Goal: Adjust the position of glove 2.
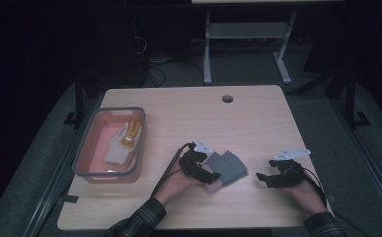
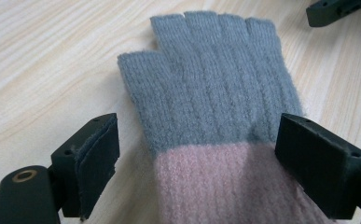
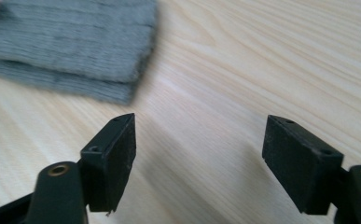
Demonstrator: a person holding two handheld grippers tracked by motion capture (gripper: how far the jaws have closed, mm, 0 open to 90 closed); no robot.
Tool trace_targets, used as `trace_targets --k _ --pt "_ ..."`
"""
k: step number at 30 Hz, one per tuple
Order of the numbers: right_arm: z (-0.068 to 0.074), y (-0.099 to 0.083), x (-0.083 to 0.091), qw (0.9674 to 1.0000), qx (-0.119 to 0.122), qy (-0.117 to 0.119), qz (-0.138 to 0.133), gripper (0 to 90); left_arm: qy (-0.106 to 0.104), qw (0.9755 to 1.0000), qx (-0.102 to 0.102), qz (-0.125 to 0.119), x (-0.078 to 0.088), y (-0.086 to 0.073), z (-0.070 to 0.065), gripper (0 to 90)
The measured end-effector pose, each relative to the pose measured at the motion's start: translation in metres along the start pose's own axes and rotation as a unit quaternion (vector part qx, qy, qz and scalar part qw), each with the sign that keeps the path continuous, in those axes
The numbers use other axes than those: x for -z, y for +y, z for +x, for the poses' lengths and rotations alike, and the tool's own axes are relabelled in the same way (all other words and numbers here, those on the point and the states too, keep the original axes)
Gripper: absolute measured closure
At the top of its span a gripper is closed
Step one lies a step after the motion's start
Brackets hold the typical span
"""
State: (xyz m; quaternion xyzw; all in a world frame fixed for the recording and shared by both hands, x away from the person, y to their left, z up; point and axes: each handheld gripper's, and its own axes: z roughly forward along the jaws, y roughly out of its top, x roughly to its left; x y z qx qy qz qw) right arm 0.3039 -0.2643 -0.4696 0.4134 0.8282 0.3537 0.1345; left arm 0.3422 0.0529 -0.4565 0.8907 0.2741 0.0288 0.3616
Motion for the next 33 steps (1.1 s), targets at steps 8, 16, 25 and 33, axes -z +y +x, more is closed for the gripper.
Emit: trace_targets --k 8,16,25,33 --pt "-0.008 -0.002 -0.004 0.9996 -0.012 -0.024 -0.007 19.2 -0.044 0.9984 0.034 -0.002 -0.007 -0.005 0.010 14.8" --pt "-0.009 -0.003 -0.007 0.9993 -0.009 -0.035 -0.011 17.9 -0.088 0.9956 0.031 -0.002 -0.005 -0.006 0.013 33.5" --pt "-0.010 -0.003 -0.010 0.9993 -0.008 -0.036 -0.011 15.5 -0.115 0.9931 0.014 0.016 -0.003 -0.001 0.011 62.4" --pt "-0.011 -0.006 -0.011 0.9991 -0.008 -0.036 -0.020 13.7 -0.112 0.9936 0.006 0.014 0.004 0.002 0.008 68.0"
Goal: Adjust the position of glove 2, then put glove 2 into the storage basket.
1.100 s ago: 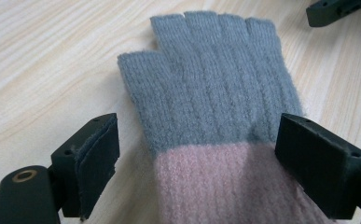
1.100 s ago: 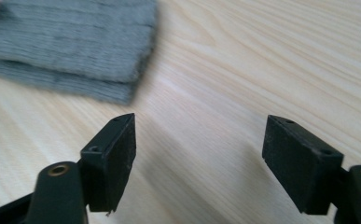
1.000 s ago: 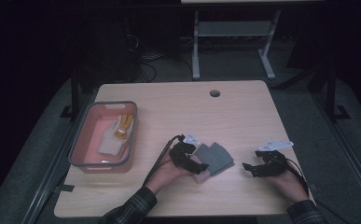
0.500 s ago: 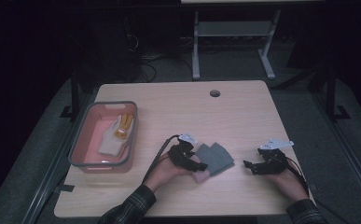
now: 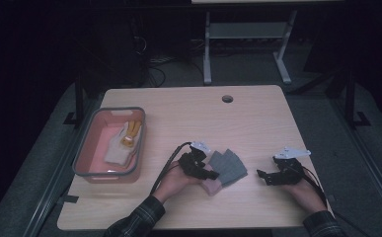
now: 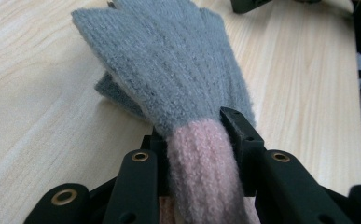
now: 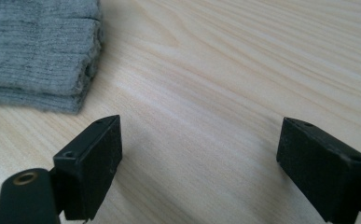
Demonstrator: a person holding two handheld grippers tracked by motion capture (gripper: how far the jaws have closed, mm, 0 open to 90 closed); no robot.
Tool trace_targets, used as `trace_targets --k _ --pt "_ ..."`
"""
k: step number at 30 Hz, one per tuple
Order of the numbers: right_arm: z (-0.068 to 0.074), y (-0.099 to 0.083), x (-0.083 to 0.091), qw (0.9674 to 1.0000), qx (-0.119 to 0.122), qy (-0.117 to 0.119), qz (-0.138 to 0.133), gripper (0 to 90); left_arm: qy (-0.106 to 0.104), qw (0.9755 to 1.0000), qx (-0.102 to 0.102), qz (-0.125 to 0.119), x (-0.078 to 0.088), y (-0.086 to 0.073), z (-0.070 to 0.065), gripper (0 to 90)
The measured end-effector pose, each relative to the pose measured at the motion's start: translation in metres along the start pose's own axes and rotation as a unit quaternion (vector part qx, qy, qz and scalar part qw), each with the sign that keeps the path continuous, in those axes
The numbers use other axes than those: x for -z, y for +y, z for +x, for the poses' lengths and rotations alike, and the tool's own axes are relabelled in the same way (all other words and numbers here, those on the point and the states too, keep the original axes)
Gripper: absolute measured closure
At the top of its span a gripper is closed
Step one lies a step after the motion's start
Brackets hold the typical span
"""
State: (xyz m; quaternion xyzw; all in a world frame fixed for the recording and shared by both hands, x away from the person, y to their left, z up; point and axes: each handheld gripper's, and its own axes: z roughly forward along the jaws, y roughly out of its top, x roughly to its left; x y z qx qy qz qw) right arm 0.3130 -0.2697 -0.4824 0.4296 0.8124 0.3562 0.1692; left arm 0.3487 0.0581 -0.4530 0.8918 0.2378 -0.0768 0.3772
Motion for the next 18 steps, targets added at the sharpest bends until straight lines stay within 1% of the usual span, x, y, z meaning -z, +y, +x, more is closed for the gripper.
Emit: trace_targets --k 3,4,8,10,12,13,14,15,18 --pt "0.000 0.000 0.000 1.0000 0.000 0.000 0.000 13.6 -0.005 0.9999 0.006 -0.010 0.005 0.001 -0.001 68.2" --pt "0.000 0.000 0.000 1.0000 0.000 0.000 0.000 13.6 -0.006 0.9998 0.009 -0.017 0.007 0.001 -0.001 68.3" --pt "0.000 0.000 0.000 1.0000 0.000 0.000 0.000 13.6 -0.002 0.9997 0.004 -0.023 0.013 0.002 -0.002 68.6" --pt "0.000 0.000 0.000 1.0000 0.000 0.000 0.000 13.6 -0.001 0.9994 0.008 -0.033 0.022 0.004 -0.003 68.7" --pt "0.000 0.000 0.000 1.0000 0.000 0.000 0.000 13.6 -0.002 0.9993 0.009 -0.036 0.024 0.004 -0.003 68.7" --pt "0.000 0.000 0.000 1.0000 0.000 0.000 0.000 13.6 0.002 0.9992 0.009 -0.040 0.030 0.004 -0.003 68.8" --pt "0.000 0.000 0.000 1.0000 0.000 0.000 0.000 13.6 0.004 0.9992 0.006 -0.039 0.033 0.005 -0.002 68.8" --pt "0.000 0.000 0.000 1.0000 0.000 0.000 0.000 13.6 0.005 0.9988 0.011 -0.047 0.036 0.005 -0.002 68.8" --pt "0.000 0.000 0.000 1.0000 0.000 0.000 0.000 13.6 0.011 0.9983 0.014 -0.056 0.046 0.006 0.000 68.8"
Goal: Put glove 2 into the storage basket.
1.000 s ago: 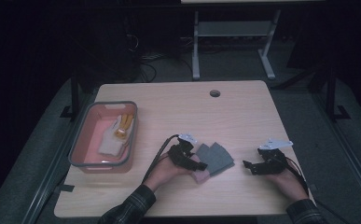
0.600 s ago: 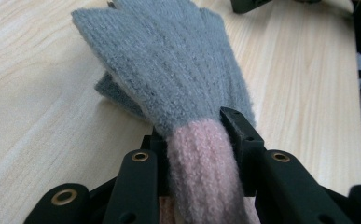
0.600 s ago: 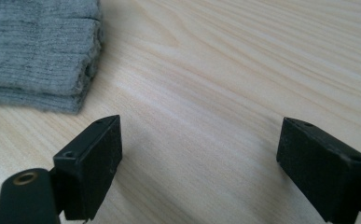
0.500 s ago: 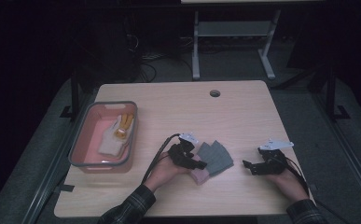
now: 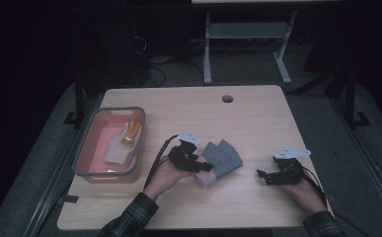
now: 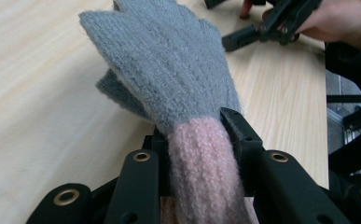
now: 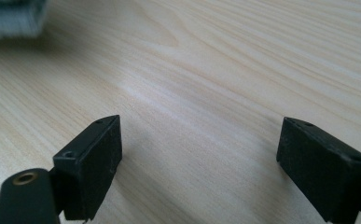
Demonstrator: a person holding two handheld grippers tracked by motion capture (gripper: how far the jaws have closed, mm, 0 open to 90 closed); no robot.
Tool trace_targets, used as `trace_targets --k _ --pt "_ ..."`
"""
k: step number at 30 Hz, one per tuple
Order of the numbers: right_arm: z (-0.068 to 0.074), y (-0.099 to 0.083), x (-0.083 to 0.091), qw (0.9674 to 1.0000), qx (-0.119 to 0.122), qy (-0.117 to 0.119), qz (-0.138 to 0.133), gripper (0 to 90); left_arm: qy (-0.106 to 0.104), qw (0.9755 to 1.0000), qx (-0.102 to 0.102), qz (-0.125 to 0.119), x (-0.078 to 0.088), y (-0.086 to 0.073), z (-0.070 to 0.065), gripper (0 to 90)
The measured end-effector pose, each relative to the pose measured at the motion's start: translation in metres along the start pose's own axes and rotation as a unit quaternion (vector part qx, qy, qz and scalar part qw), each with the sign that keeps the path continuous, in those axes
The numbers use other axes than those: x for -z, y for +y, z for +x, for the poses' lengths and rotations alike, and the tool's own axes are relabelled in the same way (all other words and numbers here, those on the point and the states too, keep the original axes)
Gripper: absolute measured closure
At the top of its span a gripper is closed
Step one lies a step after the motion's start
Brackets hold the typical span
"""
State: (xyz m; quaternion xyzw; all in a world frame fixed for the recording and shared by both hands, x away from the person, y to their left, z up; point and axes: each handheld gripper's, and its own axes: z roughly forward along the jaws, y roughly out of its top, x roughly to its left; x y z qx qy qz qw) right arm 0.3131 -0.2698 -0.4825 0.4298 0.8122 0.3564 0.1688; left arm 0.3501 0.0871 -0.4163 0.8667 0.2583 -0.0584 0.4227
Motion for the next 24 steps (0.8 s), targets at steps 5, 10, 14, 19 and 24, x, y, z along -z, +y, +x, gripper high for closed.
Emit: trace_targets --k 5,10,14,19,24 --pt "0.000 0.000 0.000 1.0000 0.001 0.000 0.001 13.6 0.022 0.9995 0.011 -0.019 0.025 0.004 0.007 68.7" --pt "0.000 0.000 0.000 1.0000 0.000 0.000 0.000 13.6 0.041 0.9982 0.021 -0.037 0.049 0.004 0.016 68.6" --pt "0.000 0.000 0.000 1.0000 0.001 0.000 0.000 13.6 0.054 0.9972 0.025 -0.047 0.066 0.004 0.022 68.5" --pt "0.000 0.000 0.000 1.0000 0.000 0.000 0.000 13.6 0.071 0.9956 0.027 -0.054 0.085 0.004 0.028 68.5" --pt "0.000 0.000 0.000 1.0000 0.000 0.000 0.000 13.6 0.086 0.9937 0.035 -0.063 0.101 0.001 0.033 68.5"
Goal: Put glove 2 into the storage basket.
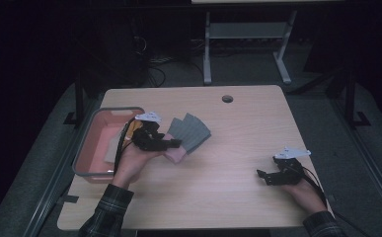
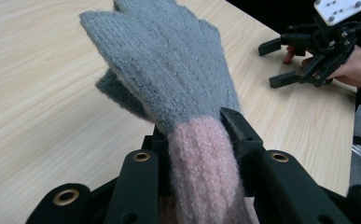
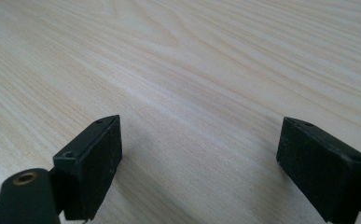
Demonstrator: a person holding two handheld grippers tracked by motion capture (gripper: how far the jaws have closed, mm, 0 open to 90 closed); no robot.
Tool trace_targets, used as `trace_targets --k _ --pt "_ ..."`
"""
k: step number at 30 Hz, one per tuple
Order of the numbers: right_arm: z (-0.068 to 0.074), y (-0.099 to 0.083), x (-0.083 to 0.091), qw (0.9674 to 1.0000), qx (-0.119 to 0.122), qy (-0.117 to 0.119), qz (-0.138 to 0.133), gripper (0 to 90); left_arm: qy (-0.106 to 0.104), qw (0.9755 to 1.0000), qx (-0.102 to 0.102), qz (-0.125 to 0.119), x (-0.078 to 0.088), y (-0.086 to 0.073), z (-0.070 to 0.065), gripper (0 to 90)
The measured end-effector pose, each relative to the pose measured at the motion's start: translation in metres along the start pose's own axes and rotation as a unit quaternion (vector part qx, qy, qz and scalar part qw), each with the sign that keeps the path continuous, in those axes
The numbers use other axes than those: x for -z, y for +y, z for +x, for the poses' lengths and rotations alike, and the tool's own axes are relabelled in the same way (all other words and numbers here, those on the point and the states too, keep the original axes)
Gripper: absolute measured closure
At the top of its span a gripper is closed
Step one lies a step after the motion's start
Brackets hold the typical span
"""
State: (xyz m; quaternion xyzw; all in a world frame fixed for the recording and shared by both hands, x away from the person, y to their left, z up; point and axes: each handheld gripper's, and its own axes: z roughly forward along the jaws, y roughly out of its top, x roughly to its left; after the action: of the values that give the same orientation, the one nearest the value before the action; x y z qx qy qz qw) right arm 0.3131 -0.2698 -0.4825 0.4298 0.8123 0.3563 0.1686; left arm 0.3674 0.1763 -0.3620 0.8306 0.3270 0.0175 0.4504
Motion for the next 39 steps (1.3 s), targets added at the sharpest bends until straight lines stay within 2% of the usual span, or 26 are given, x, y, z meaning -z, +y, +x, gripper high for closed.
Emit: trace_targets --k 7,12,21,35,39 --pt "0.000 0.000 0.000 1.0000 0.000 0.000 0.000 13.6 0.017 0.9998 0.005 -0.009 0.016 -0.001 0.008 68.4" --pt "0.000 0.000 0.000 1.0000 0.000 0.000 -0.001 13.6 0.036 0.9992 0.013 -0.016 0.031 -0.004 0.018 68.4" --pt "0.000 0.000 0.000 1.0000 0.000 -0.001 -0.001 13.6 0.056 0.9975 0.032 -0.029 0.052 -0.010 0.033 68.4" --pt "0.000 0.000 0.000 1.0000 -0.001 0.000 -0.001 13.6 0.102 0.9913 0.066 -0.050 0.091 -0.028 0.060 68.5" --pt "0.000 0.000 0.000 1.0000 -0.001 0.000 0.000 13.6 0.117 0.9882 0.080 -0.059 0.106 -0.036 0.069 68.4"
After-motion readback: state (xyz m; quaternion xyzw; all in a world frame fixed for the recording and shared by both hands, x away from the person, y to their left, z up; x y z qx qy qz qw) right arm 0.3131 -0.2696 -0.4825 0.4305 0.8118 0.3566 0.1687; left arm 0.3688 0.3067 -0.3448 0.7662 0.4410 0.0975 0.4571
